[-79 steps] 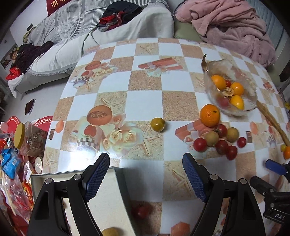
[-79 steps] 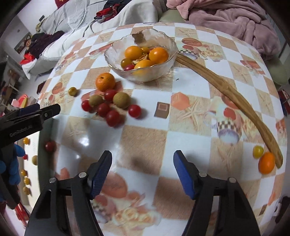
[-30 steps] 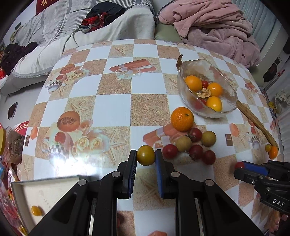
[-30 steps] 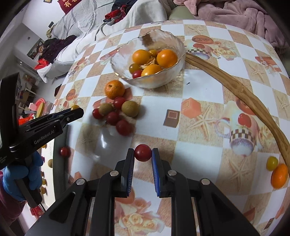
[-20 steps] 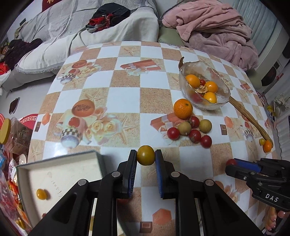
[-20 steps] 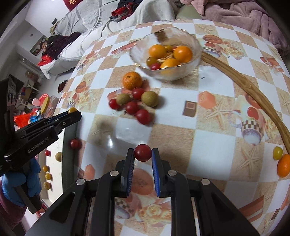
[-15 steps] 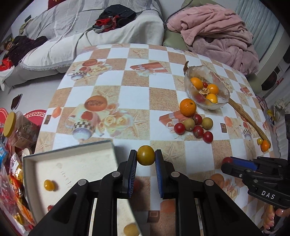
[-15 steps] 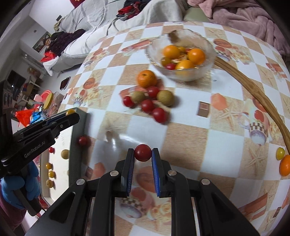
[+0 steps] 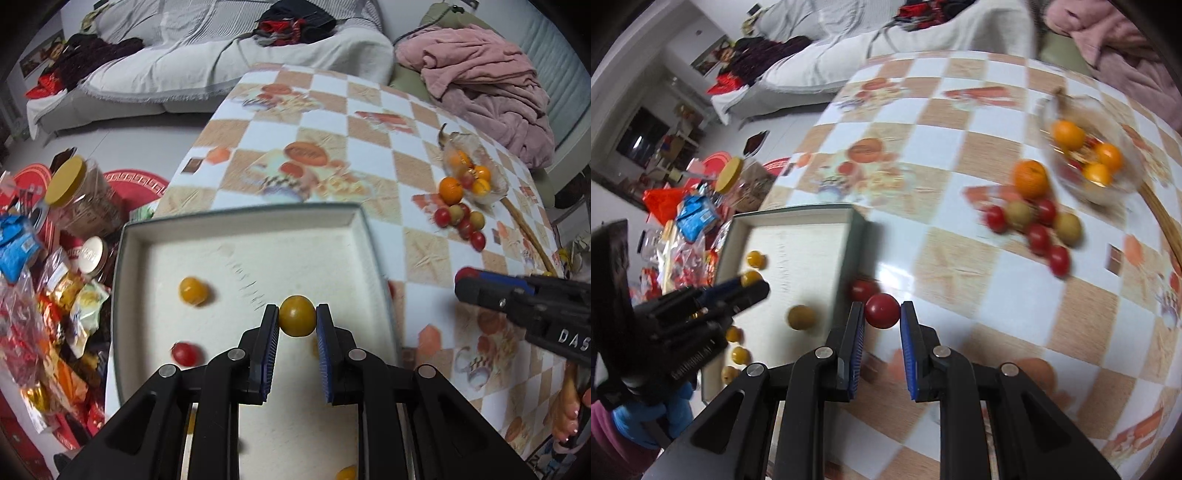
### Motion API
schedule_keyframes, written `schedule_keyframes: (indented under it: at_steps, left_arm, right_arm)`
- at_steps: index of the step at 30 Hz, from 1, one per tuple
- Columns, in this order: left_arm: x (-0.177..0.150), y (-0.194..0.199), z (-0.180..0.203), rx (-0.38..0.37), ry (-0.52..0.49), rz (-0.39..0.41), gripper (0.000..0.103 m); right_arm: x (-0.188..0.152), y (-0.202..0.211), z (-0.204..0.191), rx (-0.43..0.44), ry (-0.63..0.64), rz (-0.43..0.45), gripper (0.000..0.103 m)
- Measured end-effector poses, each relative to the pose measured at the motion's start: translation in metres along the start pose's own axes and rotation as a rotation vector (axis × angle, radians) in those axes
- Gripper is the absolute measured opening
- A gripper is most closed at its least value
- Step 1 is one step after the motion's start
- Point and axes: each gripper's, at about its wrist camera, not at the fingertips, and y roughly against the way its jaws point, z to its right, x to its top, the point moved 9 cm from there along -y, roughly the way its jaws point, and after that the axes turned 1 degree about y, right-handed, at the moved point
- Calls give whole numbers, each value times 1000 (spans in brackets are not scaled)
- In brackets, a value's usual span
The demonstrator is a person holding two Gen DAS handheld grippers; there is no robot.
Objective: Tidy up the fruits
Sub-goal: 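Carry both tomatoes over the white tray and open both tools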
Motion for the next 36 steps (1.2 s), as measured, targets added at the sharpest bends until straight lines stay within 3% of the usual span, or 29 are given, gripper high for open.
schedule_keyframes:
  at_steps: [9, 26, 28, 30, 32, 36]
  left_arm:
    - [-29, -9, -20, 12, 2, -41, 22]
    - [-64, -17, -23, 56, -4, -110, 22]
    - [-66, -16, -24, 62, -6, -112, 28]
    - [-67, -14, -24, 72, 3, -108, 76]
    - [-64, -6, -25, 87, 10, -65, 78]
    - [-67, -5, -26, 93, 11, -86, 78]
  right_arm:
    - [19, -39, -53, 33, 81, -57, 21]
    - [22, -103, -73, -53, 206, -192, 23]
    - [22, -103, -75, -44, 206, -200, 29]
    - [24, -102, -74, -54, 200, -200, 52]
    - [27, -95, -74, -42, 189, -180, 58]
    - [34, -75, -76, -35, 163, -134, 81]
